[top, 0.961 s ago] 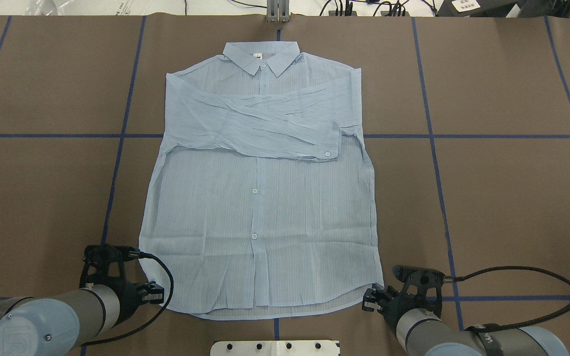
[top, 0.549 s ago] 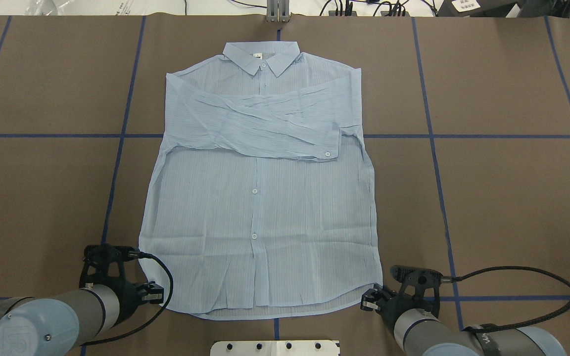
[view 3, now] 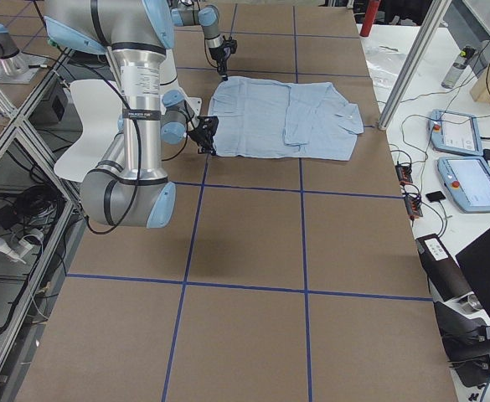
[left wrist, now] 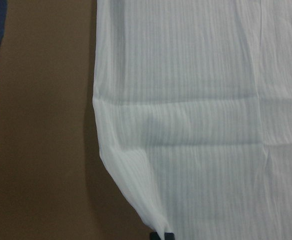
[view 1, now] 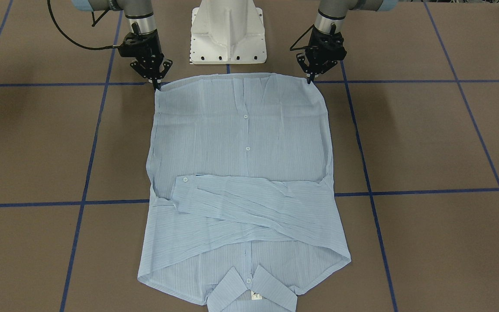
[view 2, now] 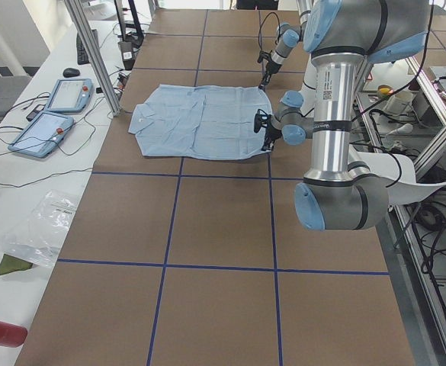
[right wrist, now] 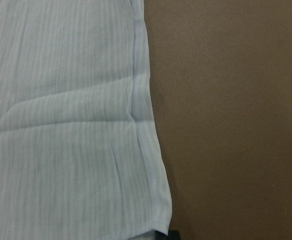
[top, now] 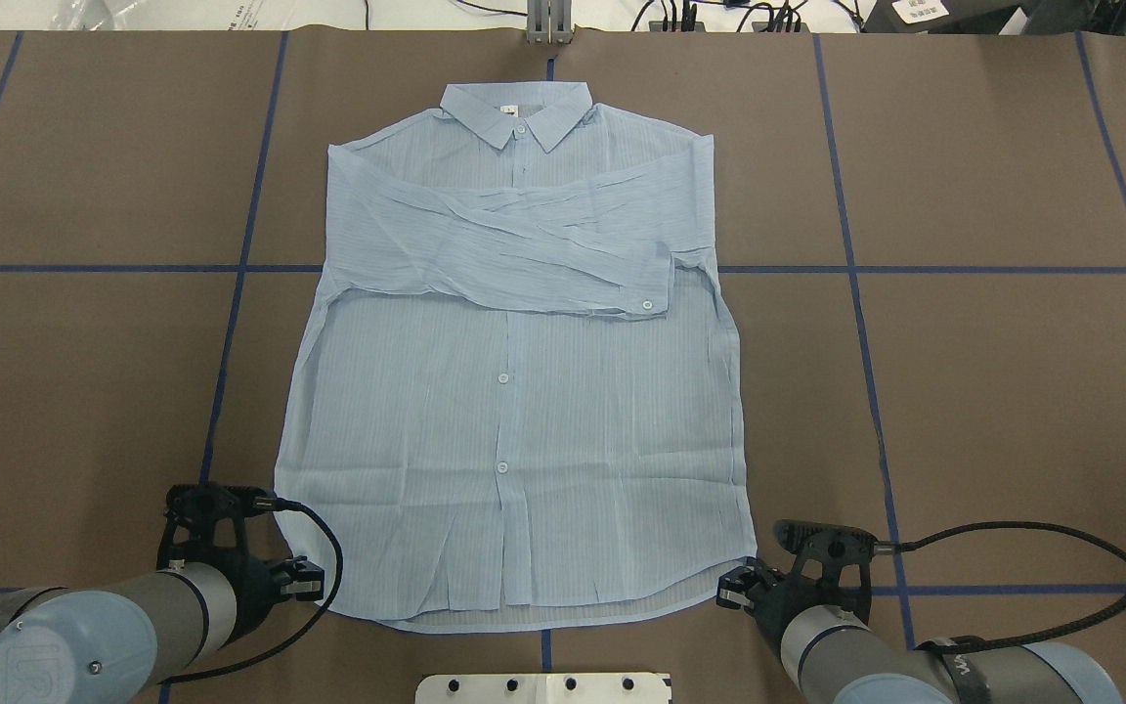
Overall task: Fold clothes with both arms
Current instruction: 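Lift the hem with both grippers and carry it toward the collar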
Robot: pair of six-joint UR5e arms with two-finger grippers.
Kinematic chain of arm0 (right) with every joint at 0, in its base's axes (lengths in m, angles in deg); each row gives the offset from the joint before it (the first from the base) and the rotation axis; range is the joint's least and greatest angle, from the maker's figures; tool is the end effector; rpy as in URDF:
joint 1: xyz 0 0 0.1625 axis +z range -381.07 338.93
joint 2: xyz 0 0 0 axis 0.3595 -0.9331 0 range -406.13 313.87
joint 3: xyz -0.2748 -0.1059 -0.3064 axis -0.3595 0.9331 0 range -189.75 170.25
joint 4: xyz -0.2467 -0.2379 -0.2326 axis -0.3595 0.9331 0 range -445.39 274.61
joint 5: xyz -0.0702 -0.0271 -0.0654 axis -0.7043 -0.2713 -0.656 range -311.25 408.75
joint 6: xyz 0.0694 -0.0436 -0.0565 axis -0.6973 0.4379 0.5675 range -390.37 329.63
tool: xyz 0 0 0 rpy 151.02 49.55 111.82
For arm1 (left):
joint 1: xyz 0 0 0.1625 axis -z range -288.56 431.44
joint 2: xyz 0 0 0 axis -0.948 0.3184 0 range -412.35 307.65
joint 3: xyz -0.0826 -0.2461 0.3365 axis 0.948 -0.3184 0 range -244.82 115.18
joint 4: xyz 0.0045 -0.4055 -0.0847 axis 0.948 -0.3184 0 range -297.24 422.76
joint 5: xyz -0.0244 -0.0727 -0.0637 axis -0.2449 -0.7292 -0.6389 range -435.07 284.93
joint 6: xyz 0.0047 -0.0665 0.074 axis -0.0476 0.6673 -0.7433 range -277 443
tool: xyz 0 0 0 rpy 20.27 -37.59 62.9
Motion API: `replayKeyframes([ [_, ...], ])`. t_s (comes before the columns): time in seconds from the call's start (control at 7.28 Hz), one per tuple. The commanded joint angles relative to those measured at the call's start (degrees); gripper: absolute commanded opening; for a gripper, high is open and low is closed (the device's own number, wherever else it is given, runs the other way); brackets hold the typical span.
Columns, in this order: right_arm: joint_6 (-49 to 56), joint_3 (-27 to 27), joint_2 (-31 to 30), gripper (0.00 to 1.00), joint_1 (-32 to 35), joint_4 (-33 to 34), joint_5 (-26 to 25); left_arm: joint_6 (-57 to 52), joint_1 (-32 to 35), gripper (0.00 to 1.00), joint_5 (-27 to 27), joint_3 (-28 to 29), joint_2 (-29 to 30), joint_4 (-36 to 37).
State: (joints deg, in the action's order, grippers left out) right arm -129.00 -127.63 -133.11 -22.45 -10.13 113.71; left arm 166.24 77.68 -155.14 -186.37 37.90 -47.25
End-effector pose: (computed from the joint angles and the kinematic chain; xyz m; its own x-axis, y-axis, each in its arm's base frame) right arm -0.4972 -0.1636 0.3773 0.6489 0.1203 0.7513 -0.3825 0.9052 0.1854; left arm 0.4548 -0.2013 0.3631 0.6387 0.0469 -0.7680 0.1679 0.9656 0.1986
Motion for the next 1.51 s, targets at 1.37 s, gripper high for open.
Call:
replayKeyframes([
  [1.37, -1.77, -27.72, 15.4, 0.0, 6.44, 44.01, 8.52, -13.75, 15.44, 0.0, -14.08, -14.92, 18.78, 29.49],
])
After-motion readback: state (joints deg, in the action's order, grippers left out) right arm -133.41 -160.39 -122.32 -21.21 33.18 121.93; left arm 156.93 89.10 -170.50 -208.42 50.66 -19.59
